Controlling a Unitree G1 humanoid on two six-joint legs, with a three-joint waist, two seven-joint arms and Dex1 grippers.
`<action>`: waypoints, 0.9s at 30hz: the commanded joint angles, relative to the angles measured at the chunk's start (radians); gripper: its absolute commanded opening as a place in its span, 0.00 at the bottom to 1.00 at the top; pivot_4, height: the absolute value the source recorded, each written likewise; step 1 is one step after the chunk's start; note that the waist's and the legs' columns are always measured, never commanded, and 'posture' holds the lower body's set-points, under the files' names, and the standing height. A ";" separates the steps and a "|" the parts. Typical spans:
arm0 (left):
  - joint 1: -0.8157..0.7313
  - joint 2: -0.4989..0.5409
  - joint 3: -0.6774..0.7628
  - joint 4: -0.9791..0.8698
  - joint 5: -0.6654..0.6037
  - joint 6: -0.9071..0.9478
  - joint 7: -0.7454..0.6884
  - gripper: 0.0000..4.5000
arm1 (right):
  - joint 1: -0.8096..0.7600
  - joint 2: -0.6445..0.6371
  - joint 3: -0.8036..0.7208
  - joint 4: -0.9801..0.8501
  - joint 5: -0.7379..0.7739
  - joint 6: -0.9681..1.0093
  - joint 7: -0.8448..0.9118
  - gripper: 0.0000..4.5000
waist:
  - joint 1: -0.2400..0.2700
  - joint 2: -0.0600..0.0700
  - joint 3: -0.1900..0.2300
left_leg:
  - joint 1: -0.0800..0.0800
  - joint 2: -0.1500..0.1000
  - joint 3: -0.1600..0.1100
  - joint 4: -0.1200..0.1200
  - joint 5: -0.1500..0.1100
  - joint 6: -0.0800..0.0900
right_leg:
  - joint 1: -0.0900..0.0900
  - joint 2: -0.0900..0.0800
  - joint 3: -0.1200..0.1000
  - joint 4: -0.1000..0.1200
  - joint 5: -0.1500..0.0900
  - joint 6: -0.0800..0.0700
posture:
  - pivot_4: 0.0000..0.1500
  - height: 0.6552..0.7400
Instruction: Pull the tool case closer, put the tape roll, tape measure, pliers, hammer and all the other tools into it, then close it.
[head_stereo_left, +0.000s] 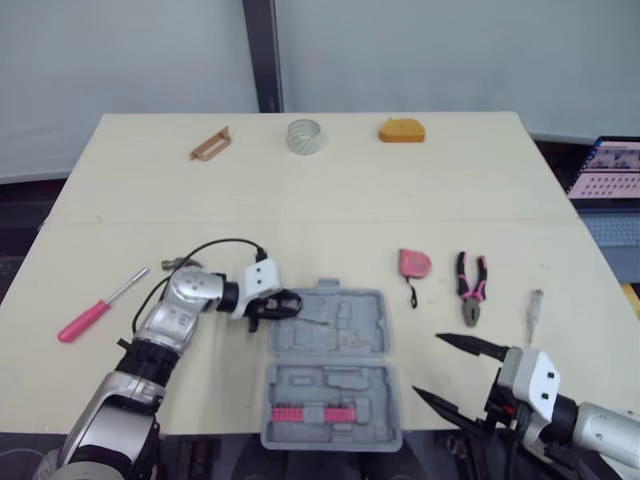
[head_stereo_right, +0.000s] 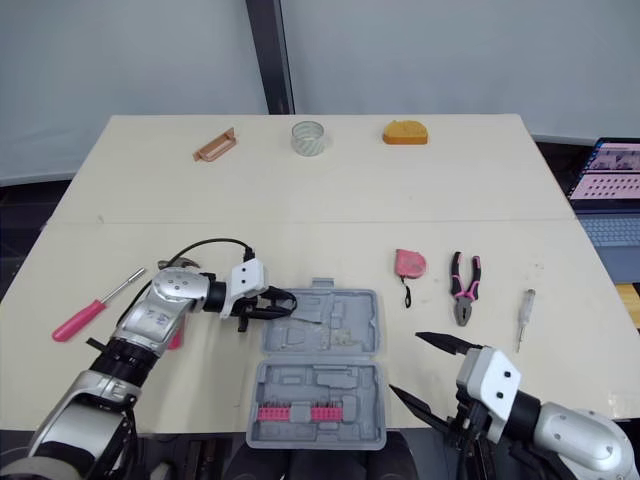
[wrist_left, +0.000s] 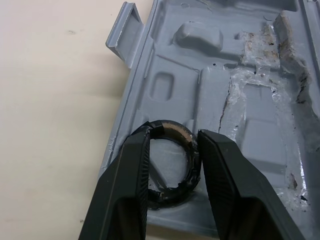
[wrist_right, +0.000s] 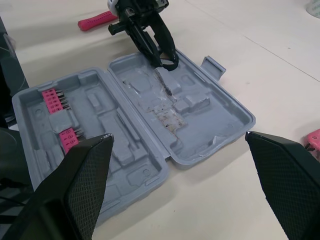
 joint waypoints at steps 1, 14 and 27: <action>0.016 -0.005 0.020 -0.032 -0.035 0.048 -0.015 0.37 | 0.008 0.008 -0.006 -0.009 0.014 -0.029 0.019 1.00 | 0.000 0.000 0.000 | 0.000 0.000 0.000 0.000 0.000 0.000 | 0.000 0.000 0.000 0.000 0.000 0.000 | 1.00 1.00; 0.135 0.192 0.264 -0.549 -0.395 0.564 -0.083 0.37 | 0.009 -0.019 0.005 -0.007 0.009 0.042 0.008 1.00 | -0.008 0.005 -0.003 | 0.002 0.000 0.000 -0.003 0.000 0.000 | 0.000 0.000 0.001 0.000 0.000 0.000 | 1.00 1.00; 0.837 0.308 0.578 -0.734 -0.434 0.430 -0.084 0.99 | 0.008 -0.037 0.022 -0.008 0.010 0.206 -0.010 1.00 | 0.003 0.004 -0.003 | 0.001 0.001 0.001 -0.003 0.000 0.000 | 0.000 0.000 0.001 -0.003 0.000 0.000 | 1.00 1.00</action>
